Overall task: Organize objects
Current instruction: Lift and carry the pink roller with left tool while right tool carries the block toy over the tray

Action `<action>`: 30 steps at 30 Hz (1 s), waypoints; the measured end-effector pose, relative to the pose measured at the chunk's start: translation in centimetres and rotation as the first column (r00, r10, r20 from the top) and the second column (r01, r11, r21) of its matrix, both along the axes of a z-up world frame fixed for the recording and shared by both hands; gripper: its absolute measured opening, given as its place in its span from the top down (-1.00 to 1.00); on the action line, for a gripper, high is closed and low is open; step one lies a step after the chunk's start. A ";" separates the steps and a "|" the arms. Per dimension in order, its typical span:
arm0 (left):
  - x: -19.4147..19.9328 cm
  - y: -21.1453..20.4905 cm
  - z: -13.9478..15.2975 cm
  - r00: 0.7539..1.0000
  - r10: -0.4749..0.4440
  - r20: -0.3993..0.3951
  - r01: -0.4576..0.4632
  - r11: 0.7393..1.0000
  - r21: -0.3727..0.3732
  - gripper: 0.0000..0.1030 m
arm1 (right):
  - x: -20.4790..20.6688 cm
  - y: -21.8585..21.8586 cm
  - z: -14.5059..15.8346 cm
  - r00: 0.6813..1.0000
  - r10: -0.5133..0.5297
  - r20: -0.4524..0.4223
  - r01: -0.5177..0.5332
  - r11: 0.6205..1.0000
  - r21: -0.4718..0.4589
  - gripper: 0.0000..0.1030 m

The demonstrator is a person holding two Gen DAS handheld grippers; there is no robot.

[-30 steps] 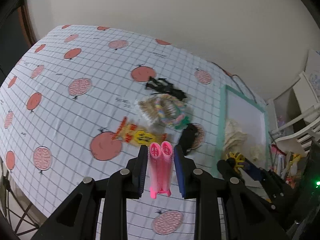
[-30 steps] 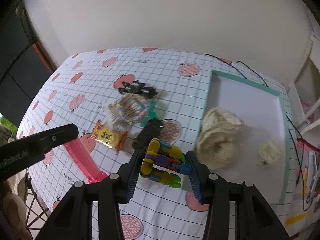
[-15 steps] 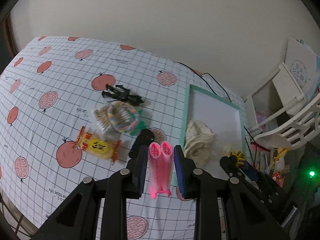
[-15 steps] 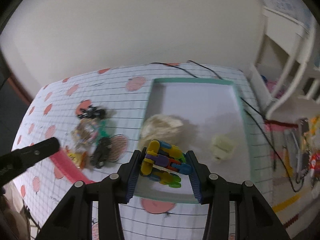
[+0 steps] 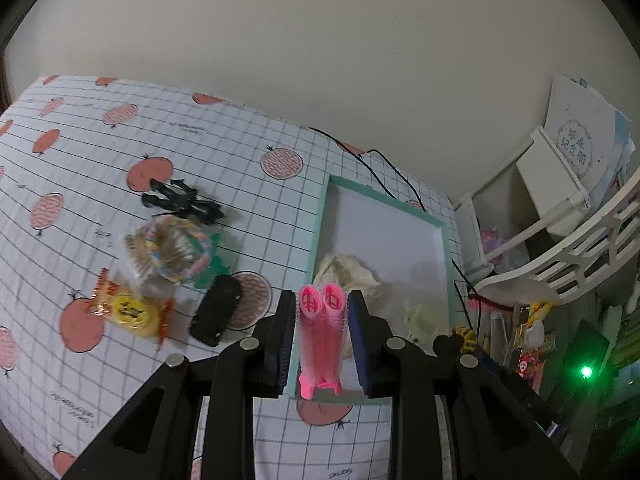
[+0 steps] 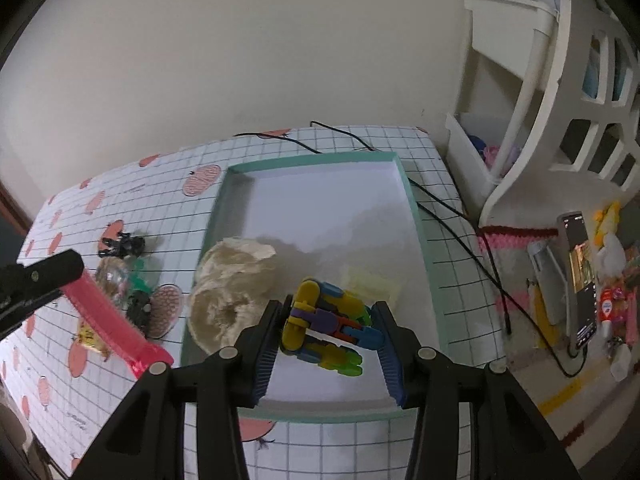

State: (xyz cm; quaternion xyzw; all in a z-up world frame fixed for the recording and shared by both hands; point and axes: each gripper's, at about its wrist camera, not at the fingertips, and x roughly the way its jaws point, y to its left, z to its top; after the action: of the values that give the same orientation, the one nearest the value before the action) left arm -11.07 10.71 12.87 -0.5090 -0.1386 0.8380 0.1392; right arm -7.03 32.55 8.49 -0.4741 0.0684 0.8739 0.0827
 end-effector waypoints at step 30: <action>-12.1 8.8 -5.4 0.990 -0.143 -0.005 0.143 0.989 0.047 0.47 | -10.0 2.7 -5.2 1.000 -0.004 0.023 0.003 0.997 0.073 0.07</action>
State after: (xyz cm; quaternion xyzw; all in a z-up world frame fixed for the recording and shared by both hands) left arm -23.20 19.52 7.47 -0.5134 -0.1213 0.8229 0.2112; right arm -17.05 35.26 3.31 -0.4805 0.0363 0.8703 0.1023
